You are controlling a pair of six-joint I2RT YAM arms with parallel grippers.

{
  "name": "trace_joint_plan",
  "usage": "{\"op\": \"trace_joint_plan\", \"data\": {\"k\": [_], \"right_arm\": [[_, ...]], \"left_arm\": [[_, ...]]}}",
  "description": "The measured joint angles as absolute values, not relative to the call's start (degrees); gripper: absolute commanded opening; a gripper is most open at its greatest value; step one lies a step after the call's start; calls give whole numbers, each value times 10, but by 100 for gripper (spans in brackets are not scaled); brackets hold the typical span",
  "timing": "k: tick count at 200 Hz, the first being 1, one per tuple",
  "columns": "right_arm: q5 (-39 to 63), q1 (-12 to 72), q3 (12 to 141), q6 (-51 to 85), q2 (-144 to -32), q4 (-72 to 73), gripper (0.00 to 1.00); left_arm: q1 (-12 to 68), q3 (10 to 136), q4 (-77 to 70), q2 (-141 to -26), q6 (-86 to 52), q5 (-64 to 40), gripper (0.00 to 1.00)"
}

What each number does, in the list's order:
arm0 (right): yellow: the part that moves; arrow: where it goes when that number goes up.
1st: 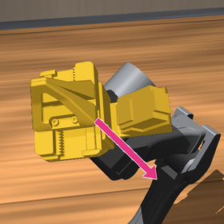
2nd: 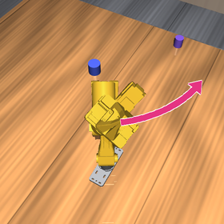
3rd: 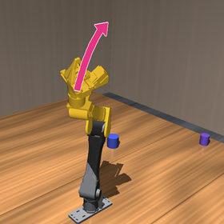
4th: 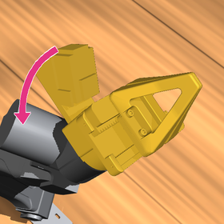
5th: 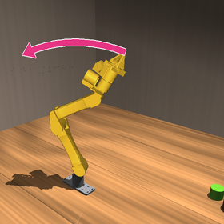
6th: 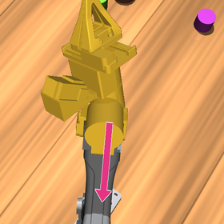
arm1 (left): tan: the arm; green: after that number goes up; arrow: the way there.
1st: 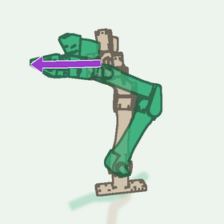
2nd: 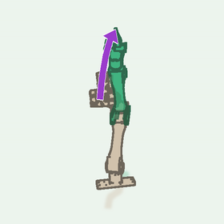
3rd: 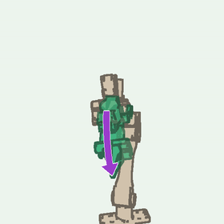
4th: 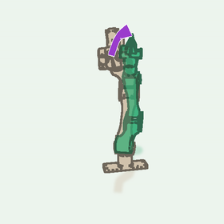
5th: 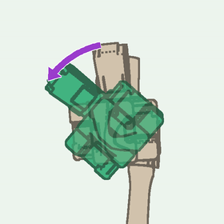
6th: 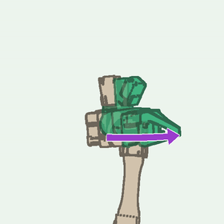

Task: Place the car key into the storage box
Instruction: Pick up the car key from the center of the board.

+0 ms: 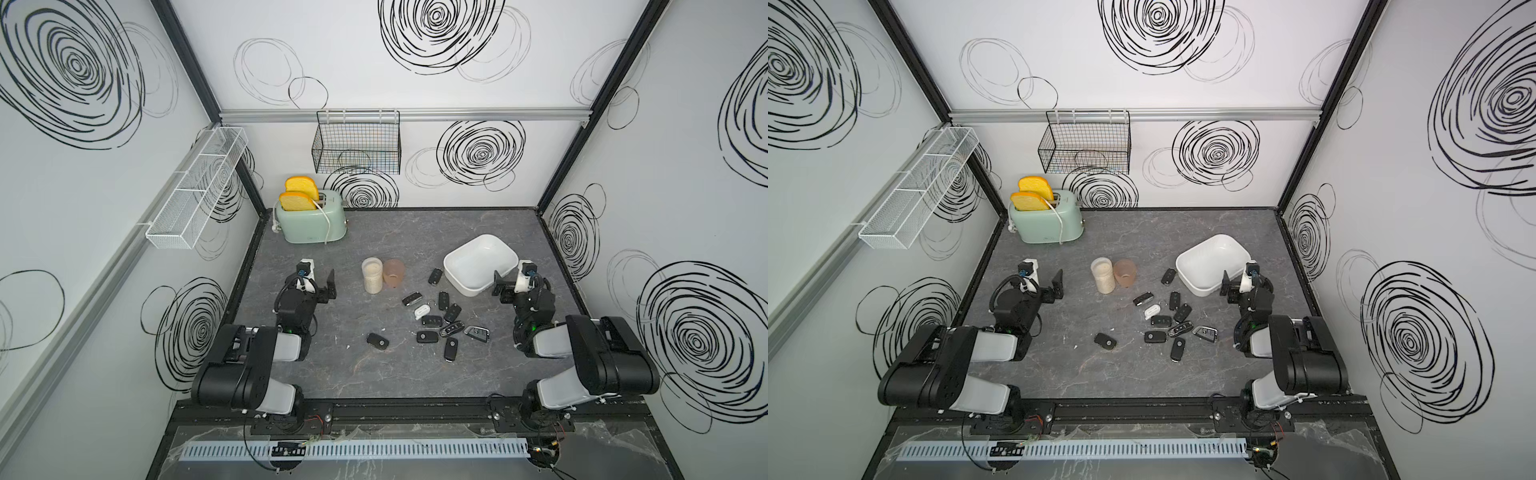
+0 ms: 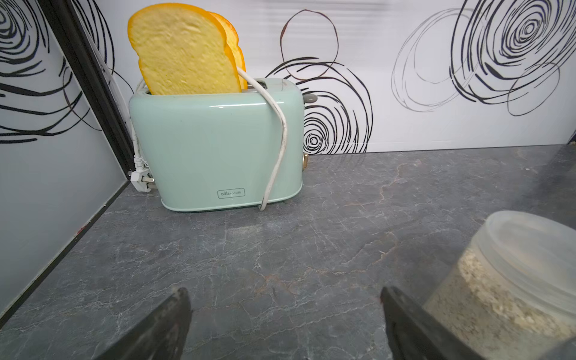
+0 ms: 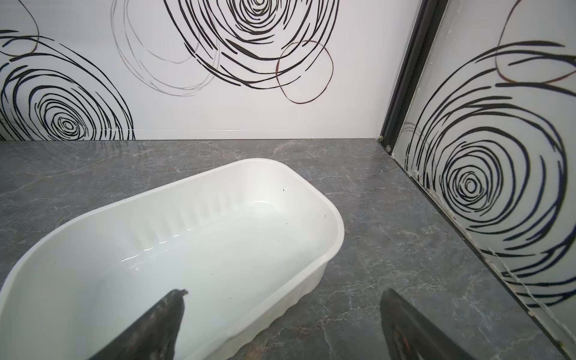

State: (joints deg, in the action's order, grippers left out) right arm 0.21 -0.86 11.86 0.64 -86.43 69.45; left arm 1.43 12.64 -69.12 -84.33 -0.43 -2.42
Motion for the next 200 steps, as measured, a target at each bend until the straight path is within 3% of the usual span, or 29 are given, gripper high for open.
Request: {"op": "trace_joint_plan", "data": {"k": [167,200], "right_arm": [[-1,-9,119,7,-864,694,99],[-23,-9,150,13,-823,616,99]], "left_arm": [[14,126,-691,-843,-4,-25,98],[15,141,-636,-817,-4,-23,98]]}}
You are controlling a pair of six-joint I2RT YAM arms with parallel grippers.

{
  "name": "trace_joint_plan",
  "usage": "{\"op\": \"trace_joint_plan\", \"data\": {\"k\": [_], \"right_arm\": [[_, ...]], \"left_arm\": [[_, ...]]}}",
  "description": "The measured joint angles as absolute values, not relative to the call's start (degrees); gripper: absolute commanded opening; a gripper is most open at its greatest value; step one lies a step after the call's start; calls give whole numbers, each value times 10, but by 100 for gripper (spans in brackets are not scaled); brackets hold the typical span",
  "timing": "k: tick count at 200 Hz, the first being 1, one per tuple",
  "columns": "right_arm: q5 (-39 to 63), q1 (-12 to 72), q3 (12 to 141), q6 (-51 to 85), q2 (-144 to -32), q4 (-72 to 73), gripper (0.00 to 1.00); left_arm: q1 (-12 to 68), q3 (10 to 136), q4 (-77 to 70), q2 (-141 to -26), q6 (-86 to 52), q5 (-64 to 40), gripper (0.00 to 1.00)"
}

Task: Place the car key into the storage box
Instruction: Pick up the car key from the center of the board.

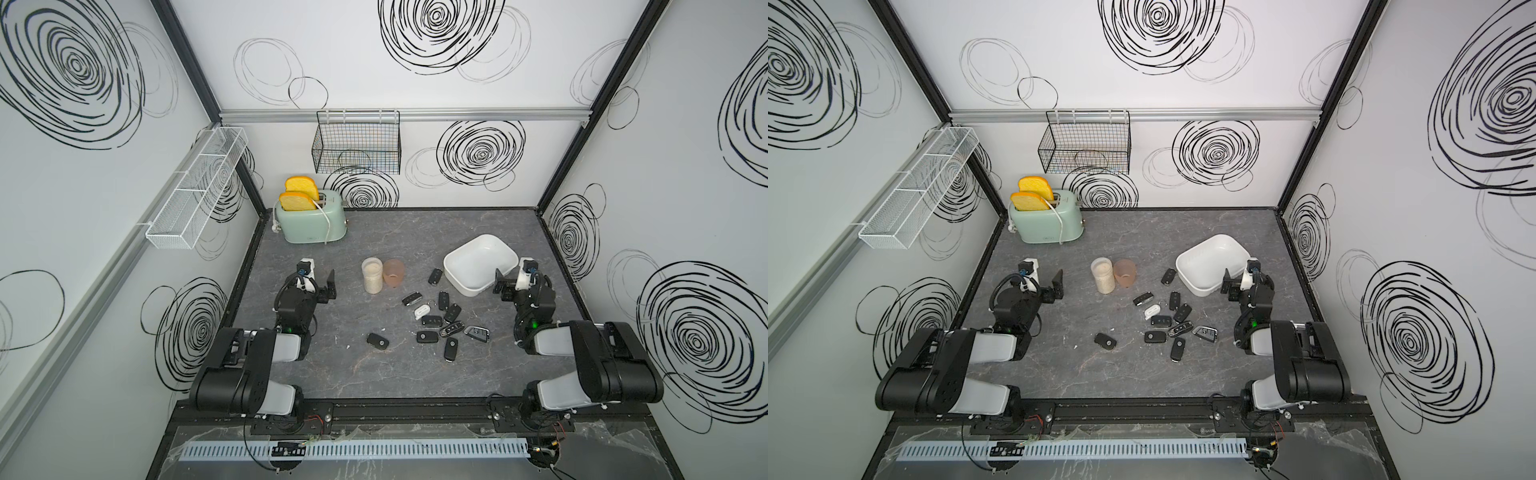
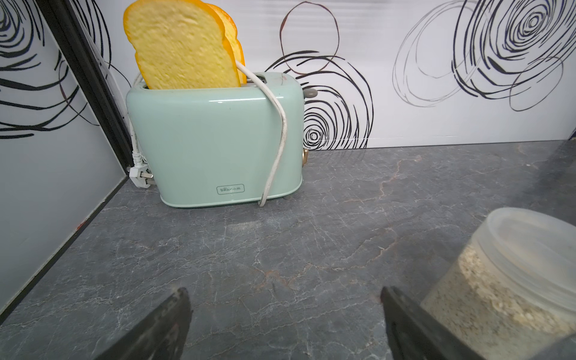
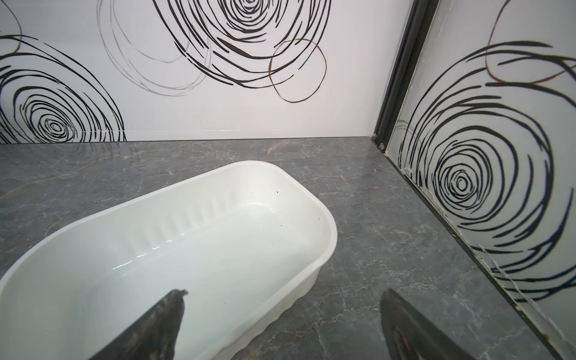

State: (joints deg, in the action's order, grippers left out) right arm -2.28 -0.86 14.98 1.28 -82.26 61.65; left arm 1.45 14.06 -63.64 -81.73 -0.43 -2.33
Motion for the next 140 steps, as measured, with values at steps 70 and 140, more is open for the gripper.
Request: {"op": "trace_joint_plan", "data": {"k": [70,140], "right_arm": [[-82,-20,354,139,-737,311,99],[51,-46,527,276,-778,22,99]], "left_arm": [[15,264,-388,-689,-13,12,98],[25,417,-133,-666,-185,-23,98]]}}
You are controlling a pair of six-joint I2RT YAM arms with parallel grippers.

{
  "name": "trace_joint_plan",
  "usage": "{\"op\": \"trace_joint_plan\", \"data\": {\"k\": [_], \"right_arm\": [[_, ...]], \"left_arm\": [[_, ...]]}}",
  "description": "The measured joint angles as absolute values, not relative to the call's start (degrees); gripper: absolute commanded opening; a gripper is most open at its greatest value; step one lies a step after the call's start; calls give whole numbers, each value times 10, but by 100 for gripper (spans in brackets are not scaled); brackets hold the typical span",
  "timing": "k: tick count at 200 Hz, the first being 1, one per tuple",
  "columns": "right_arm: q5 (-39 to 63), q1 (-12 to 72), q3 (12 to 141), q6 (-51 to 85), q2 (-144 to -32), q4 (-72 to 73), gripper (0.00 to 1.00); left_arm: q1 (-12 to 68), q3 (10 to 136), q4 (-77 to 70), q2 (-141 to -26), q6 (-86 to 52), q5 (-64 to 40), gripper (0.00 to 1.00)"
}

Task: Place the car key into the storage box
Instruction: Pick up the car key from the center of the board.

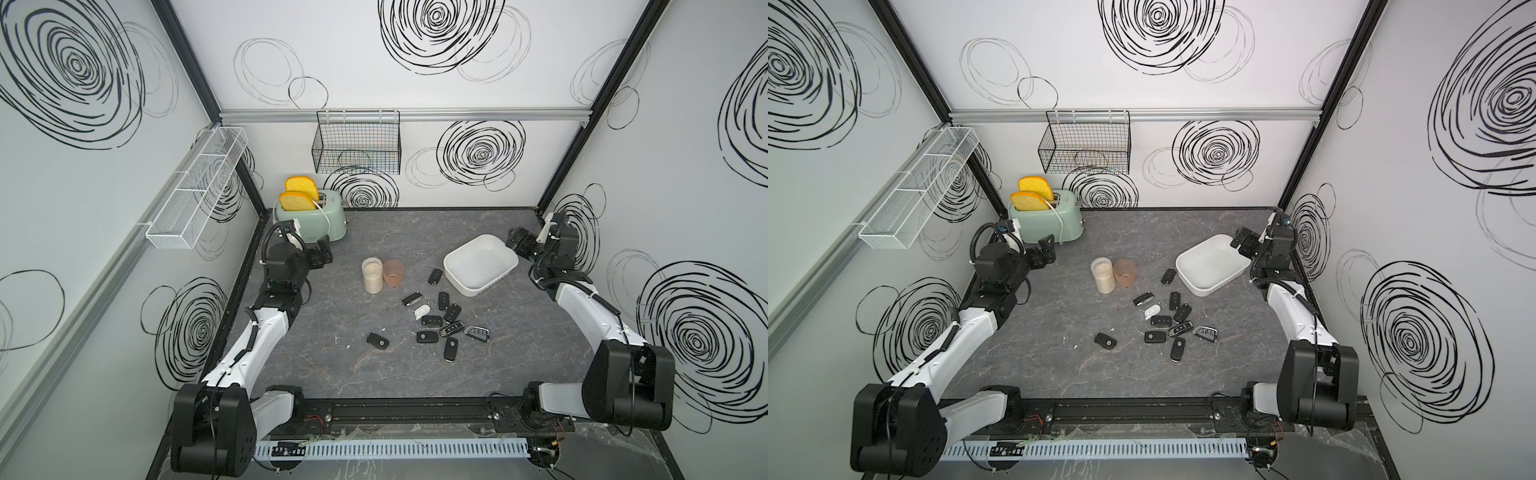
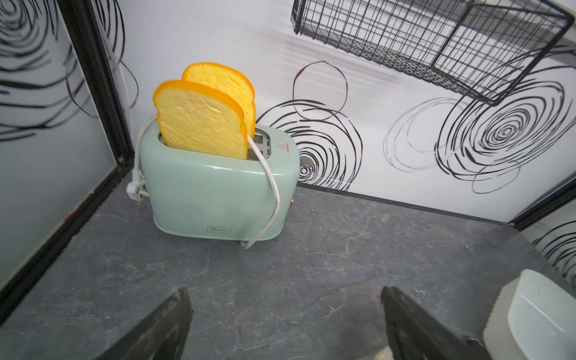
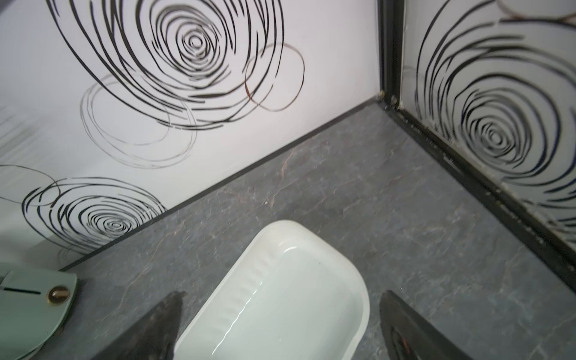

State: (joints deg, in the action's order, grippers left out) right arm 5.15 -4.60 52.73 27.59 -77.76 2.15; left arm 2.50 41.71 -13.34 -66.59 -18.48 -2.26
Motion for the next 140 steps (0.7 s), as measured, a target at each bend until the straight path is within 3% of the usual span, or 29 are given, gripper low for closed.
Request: {"op": "trace_joint_plan", "data": {"k": [53,140], "right_arm": [[84,6,547,297,-816,-106,97],[68,224,566,258,-762,-272,87]], "left_arm": [[142,436,-8,-666,-280,-21,98],[299,437,55,-656,-347,-26,98]]}}
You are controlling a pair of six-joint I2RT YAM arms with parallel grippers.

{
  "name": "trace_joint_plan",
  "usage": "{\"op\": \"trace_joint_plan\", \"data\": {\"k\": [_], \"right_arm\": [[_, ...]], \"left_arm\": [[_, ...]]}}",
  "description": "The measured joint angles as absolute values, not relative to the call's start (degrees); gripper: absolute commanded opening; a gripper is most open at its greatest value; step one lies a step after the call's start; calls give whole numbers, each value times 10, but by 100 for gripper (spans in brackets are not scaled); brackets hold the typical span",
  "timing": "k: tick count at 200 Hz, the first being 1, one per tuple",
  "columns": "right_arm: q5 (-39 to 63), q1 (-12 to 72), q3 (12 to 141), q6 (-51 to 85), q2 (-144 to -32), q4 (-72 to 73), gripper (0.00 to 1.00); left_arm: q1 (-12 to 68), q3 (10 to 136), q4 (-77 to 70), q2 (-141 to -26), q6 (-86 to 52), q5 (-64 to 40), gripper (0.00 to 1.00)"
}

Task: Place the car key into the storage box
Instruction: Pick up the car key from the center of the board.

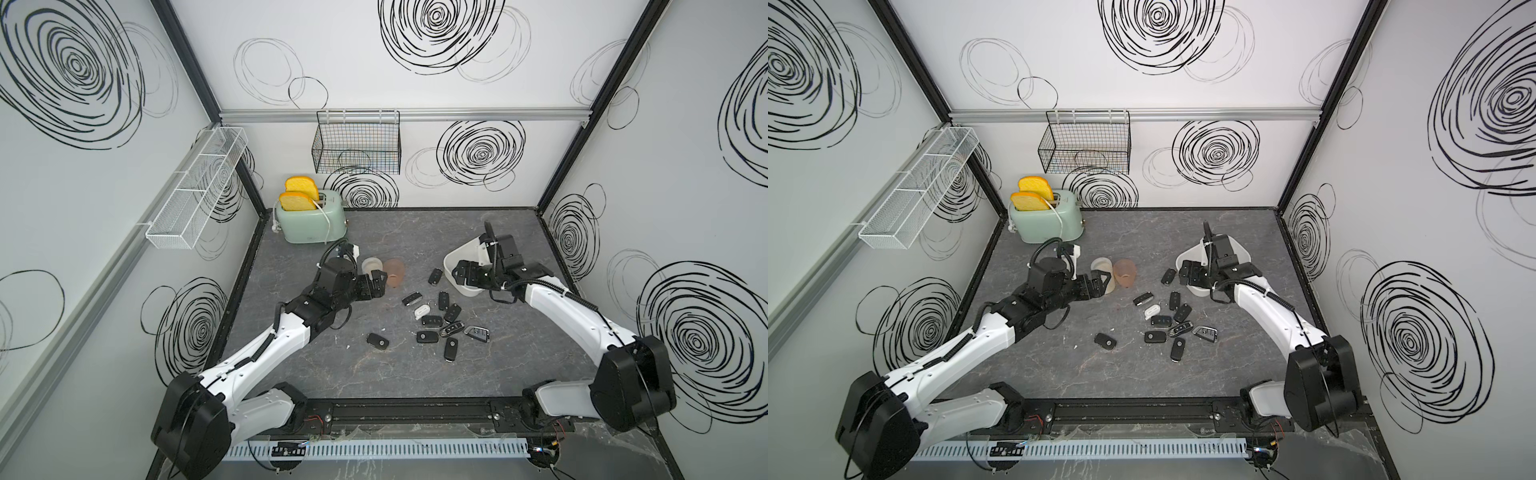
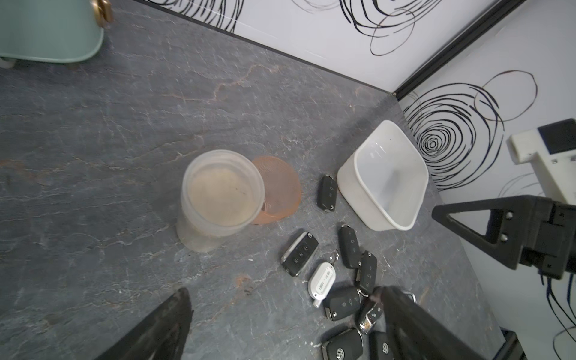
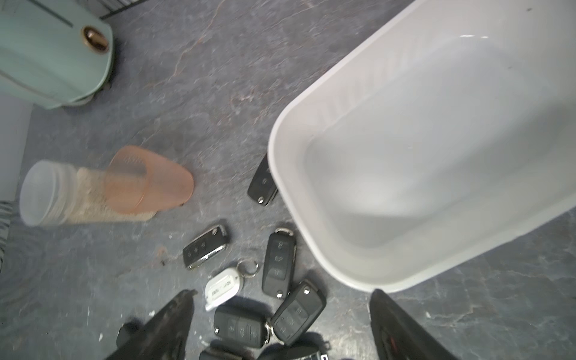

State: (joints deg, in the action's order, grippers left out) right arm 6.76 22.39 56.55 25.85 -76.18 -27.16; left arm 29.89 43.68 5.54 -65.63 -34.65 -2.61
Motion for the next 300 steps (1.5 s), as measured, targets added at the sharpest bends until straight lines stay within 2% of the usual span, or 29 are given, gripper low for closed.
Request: {"op": "trace_joint_plan", "data": {"k": [35,74,123,176,300], "right_arm": [[72,295,538,252,-731,-318,77],[65,306,488,252,-731,-356,68],[55,291,434,257,-729,-360,67],[78,179,404,248,-724,-340,70],[148,149,366,234,-749,-274,76]], "left_arm": [[315,421,63,-656,-363,-32,98],[315,406,66,-656,-378,-41,98],[315,395,66,-655,-392,-50,98],[315,389,66,-649,-397,-54,98],[314,389,66,-644,-396,-56,98]]}}
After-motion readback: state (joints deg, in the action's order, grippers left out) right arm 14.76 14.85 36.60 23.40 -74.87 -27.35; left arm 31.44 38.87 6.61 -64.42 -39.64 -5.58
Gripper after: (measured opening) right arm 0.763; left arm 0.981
